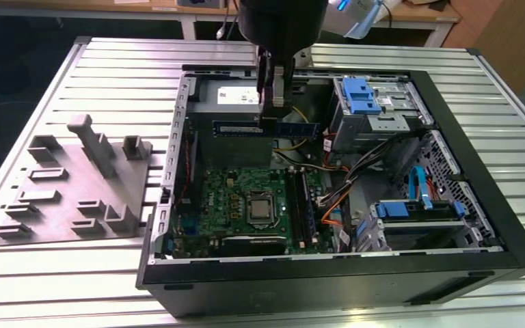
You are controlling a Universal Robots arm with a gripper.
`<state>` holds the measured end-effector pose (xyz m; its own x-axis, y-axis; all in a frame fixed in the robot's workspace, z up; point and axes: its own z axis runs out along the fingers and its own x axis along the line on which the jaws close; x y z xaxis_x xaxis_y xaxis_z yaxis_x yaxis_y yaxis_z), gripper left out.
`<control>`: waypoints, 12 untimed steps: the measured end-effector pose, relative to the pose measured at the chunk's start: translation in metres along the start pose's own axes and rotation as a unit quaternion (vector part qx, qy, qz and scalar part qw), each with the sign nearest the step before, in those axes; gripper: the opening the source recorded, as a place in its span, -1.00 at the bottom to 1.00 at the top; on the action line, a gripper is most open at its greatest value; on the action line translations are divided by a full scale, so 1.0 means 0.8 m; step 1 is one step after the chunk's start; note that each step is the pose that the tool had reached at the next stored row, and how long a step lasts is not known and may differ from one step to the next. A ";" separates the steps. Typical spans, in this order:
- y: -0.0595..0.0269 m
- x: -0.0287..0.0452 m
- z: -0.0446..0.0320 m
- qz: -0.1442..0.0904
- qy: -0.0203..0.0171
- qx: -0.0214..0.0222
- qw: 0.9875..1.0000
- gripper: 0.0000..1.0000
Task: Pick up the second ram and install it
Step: 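Pick up the second ram and move it above second insertion slot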
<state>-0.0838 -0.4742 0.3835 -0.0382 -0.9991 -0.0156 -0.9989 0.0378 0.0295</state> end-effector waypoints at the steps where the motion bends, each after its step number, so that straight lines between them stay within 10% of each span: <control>1: 0.000 0.0000 0.0000 0.000 0.000 0.000 1.000 -0.76; 12: -0.001 0.0003 0.0171 -0.006 0.000 0.000 1.000 -0.76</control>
<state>-0.0838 -0.4742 0.3698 -0.0267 -0.9995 -0.0156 -0.9992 0.0262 0.0292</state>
